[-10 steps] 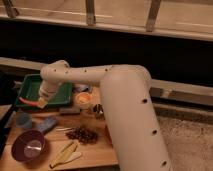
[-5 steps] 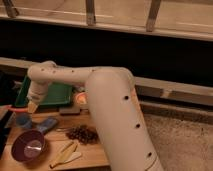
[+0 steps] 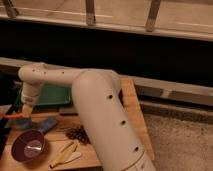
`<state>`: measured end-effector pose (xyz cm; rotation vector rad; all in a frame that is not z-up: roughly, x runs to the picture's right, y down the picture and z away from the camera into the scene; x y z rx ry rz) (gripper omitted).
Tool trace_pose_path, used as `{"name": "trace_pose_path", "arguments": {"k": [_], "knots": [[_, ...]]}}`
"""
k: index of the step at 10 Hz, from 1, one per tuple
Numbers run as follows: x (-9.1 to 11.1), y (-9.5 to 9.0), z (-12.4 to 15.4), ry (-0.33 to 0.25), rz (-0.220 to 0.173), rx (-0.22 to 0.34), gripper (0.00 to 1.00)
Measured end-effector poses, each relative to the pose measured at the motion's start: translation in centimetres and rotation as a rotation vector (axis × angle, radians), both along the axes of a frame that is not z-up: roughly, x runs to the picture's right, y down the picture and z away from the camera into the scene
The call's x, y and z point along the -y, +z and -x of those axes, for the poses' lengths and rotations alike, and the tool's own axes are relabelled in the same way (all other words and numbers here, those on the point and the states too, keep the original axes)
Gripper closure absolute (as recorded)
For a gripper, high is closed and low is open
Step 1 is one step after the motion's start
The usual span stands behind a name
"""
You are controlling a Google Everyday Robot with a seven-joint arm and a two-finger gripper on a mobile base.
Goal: Place pepper in plastic cup
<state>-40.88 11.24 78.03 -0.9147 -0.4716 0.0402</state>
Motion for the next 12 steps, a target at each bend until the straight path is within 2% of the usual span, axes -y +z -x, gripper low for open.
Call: {"name": "trace_pose_path", "arguments": {"k": [3,4,8,12], "knots": [[-1.0,0.3,0.6,-0.053,0.011,-0.010,0.31],[-1.1,0.5,0.6,-0.064,0.012,-0.017,0.26],[-0.8,1.1,0.1,-0.074,0.001,-0.044,0.26],[0.1,1.2,-0.4,-0.058,-0.016,-0.055,0.26]]}}
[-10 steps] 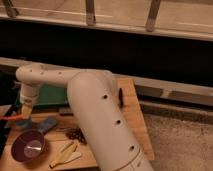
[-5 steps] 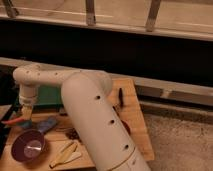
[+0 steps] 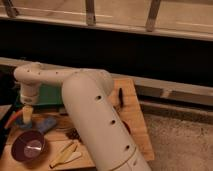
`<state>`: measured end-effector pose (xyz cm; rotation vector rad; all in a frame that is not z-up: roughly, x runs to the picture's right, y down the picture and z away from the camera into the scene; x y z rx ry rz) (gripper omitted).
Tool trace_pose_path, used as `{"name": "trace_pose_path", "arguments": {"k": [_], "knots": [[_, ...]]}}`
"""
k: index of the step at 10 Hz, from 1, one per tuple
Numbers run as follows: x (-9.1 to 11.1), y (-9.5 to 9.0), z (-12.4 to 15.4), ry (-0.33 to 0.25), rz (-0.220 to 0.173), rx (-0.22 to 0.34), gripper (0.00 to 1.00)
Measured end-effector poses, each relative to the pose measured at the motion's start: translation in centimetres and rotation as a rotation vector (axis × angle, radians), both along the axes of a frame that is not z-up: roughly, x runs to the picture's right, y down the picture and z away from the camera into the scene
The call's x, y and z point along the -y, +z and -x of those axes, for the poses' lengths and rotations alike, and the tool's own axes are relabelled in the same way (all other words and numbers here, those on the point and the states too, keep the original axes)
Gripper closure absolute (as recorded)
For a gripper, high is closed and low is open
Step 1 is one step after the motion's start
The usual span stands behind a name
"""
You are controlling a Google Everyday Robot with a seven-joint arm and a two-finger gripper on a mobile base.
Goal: Place pepper in plastic cup
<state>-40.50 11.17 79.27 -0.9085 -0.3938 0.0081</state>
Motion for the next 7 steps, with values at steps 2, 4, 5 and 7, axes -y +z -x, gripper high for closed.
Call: {"name": "trace_pose_path", "arguments": {"k": [2,4,5,7], "knots": [[1.1,-0.2,-0.4,0.019,-0.030,-0.011,0.26],[3.5,-0.6,-1.7,0.053,-0.091,-0.048,0.26],[4.7,-0.9,-2.5,0.073,-0.124,-0.071,0.26],[7.8,-1.4,-5.9,0.141,-0.220,-0.179,0.26]]}}
